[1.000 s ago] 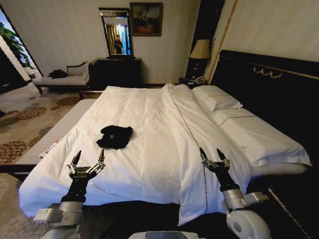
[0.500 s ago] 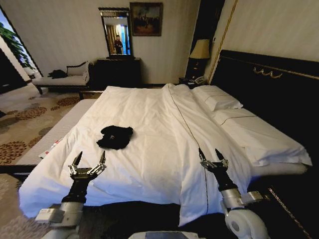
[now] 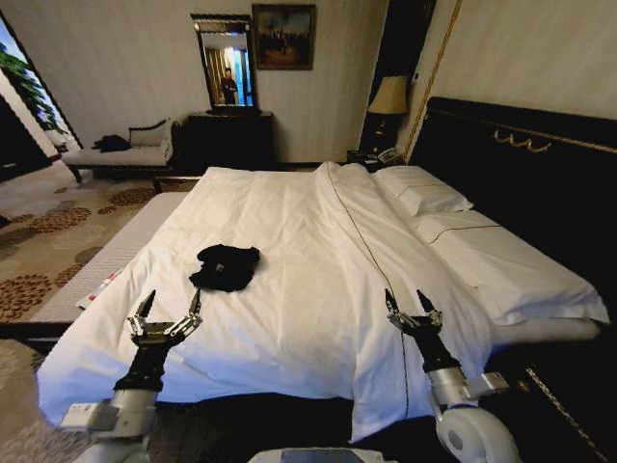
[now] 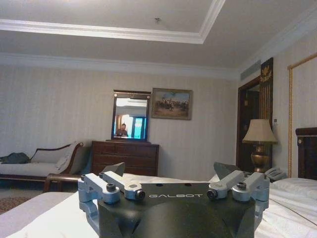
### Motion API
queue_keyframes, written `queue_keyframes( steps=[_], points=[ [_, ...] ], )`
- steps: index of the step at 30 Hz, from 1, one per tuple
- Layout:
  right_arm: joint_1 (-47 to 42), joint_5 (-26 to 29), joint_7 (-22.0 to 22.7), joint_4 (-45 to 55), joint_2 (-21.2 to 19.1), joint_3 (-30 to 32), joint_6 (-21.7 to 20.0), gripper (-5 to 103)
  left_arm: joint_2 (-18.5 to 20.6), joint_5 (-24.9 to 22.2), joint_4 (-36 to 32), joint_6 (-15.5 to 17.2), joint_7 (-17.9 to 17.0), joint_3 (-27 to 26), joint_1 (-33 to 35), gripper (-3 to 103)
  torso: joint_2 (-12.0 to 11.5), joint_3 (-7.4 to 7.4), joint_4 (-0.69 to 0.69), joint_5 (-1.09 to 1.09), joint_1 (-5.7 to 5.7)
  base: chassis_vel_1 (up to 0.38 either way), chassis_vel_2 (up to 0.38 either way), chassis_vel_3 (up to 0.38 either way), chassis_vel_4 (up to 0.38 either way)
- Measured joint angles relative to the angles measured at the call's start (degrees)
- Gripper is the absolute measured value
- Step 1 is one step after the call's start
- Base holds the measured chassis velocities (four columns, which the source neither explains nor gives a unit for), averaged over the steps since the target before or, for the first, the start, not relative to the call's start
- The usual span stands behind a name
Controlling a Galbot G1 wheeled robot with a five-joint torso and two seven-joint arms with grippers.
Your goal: Fold the clothes on the bed.
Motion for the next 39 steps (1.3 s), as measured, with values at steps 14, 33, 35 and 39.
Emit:
queue_keyframes(
  steps=[14, 33, 35, 39],
  points=[
    [-0.41, -1.01, -0.14, 0.11, 0.48, -0.13, 0.03, 100, 0.37, -1.17, 1.74, -0.1, -0.05, -1.95, -1.11, 100, 0.0, 0.0, 0.0, 0.0, 0.0, 0.002, 0.013, 0.0, -0.012],
    [-0.68, -1.67, -0.22, 0.21, 1.03, -0.12, -0.02, 100, 0.55, -2.0, 2.03, -0.47, -0.54, -2.78, -1.35, 100, 0.0, 0.0, 0.0, 0.0, 0.0, 0.004, 0.005, -0.004, -0.005],
    [-0.72, -1.68, -0.23, 0.2, 1.03, -0.1, -0.02, 100, 0.52, -1.99, 2.03, -0.56, -0.54, -2.78, -1.32, 100, 0.0, 0.0, 0.0, 0.0, 0.0, 0.054, 0.056, -0.054, -0.051],
    [-0.83, -1.69, -0.23, 0.15, 1.01, -0.05, -0.02, 100, 0.62, -1.98, 2.02, -0.63, -0.55, -2.9, -1.26, 100, 0.0, 0.0, 0.0, 0.0, 0.0, 0.058, 0.056, -0.067, -0.057]
  ],
)
